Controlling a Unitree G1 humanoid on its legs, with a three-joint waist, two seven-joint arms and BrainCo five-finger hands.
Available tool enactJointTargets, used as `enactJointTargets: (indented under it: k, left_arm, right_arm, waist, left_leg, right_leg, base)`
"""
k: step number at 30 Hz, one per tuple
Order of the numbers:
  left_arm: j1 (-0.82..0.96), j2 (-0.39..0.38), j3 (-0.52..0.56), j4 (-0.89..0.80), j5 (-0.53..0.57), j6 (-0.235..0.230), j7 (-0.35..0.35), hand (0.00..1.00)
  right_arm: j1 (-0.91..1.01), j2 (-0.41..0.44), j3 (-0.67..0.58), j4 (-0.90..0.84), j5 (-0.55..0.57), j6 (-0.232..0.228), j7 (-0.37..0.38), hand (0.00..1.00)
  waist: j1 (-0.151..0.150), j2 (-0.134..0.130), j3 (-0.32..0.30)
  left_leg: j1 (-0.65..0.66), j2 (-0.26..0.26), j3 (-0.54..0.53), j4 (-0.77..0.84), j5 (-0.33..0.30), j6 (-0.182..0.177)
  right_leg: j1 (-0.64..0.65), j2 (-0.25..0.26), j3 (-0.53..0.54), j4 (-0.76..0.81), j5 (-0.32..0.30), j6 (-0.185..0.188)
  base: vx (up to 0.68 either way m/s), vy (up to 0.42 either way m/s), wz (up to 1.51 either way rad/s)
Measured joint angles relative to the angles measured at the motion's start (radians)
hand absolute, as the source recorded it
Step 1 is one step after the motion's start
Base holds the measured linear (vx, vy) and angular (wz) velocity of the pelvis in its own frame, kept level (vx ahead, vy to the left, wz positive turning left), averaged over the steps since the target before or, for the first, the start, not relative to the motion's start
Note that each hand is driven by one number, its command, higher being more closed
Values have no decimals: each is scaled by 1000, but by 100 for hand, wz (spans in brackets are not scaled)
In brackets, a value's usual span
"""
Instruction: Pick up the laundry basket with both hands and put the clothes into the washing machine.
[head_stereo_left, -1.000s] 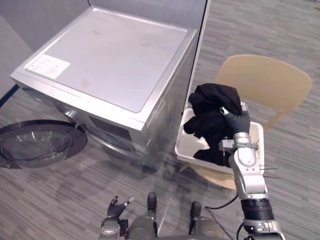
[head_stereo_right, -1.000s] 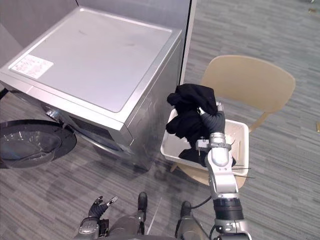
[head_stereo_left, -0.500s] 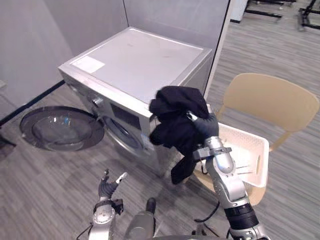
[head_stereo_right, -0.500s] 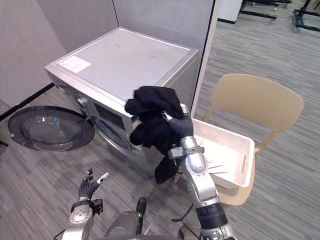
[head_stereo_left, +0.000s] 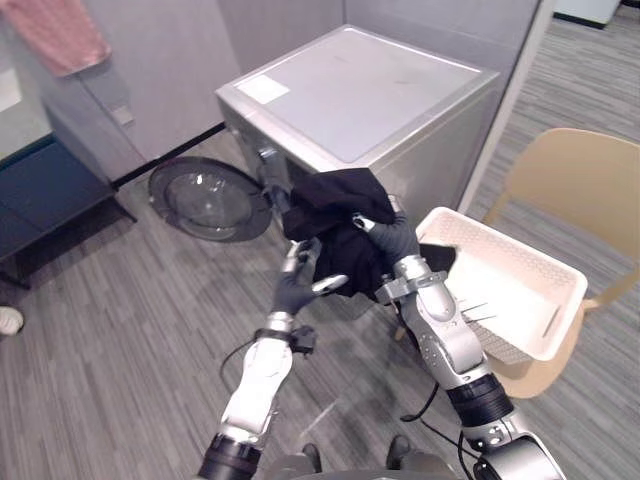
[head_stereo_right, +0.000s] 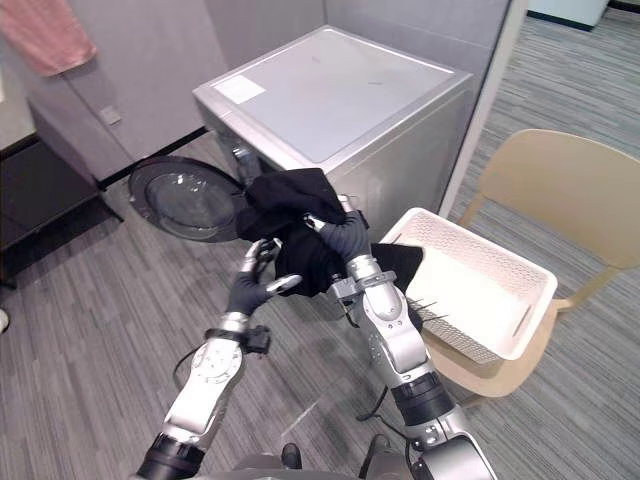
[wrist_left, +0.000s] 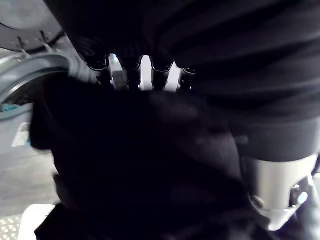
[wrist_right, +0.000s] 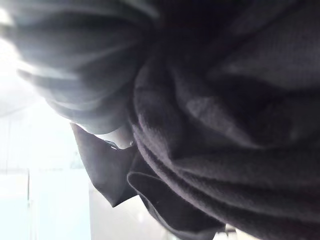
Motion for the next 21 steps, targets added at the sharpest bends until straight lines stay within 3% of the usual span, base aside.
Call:
enactJointTargets:
  k: [2, 3, 10, 11, 16, 21]
  left_arm:
    - [-7, 7, -11, 28, 5, -1, 7, 0]
    - [-9, 24, -9, 42, 5, -1, 9, 100]
    - [-38, 66, -14, 126, 25, 0, 19, 100]
    - [-38, 66, -15, 137, 27, 0, 29, 100]
    - [-23, 72, 5, 144, 26, 9, 33, 100]
    - [65, 0, 121, 137, 27, 17, 48, 100]
  right_arm:
    - [0, 48, 28, 20, 18, 2, 14, 100]
    - [0, 67, 57, 42, 28, 2, 13, 100]
    - [31, 53, 113, 78, 78, 9, 14, 100]
    - [42, 50, 121, 78, 79, 11, 14, 0]
    - [80, 37, 125, 77, 73, 12, 15, 0]
    - [178, 43, 67, 76, -20, 13, 20, 0]
  waist:
    - [6, -18, -7]
    - [5, -21, -14]
    - [13, -23, -19]
    - [12, -23, -24]
    - [15, -27, -34]
    - [15, -36, -40]
  left_leg:
    - [5, -13, -4, -8, 12, 6]
    - [7, -23, -12, -7, 15, 11]
    - [-6, -44, -49, -11, 30, 21]
    - [-10, -41, -51, -13, 32, 17]
    - [-8, -34, -54, -30, 49, 12]
    - [-10, -32, -65, -45, 66, 18]
  right_leg:
    - [15, -9, -1, -22, 23, 15]
    - [28, -15, -6, -37, 34, 23]
    - [44, -34, -21, -48, 58, 33]
    - [40, -32, -22, -48, 58, 33]
    - [32, -16, -25, -48, 55, 25]
    - [23, -10, -37, -47, 49, 23]
  base:
    - [-108, 131, 25]
    - [-82, 92, 16]
    - [-110, 58, 16]
    - [-57, -31, -1]
    - [-2, -35, -2]
    - [51, -31, 5]
